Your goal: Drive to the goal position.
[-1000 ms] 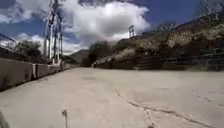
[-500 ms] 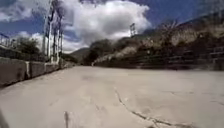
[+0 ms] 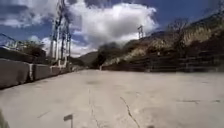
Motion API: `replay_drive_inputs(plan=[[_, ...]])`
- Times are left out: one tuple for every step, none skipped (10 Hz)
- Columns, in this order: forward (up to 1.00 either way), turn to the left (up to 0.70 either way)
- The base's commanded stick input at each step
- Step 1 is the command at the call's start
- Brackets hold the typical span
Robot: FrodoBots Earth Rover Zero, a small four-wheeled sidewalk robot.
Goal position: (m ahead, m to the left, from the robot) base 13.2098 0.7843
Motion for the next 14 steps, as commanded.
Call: replay_drive_inputs(plan=[[0.70, 0.27], [0.70, 0.27], [0.70, 0.27], [0.70, 0.27], [0.70, 0.27], [0.70, 0.00], [0.70, 0.00], [0.70, 0.00], [0.70, 0.00], [0.70, 0.00], [0.70, 0.00], [0.70, 0.00], [0.70, 0.00], [0.70, 0.00]])
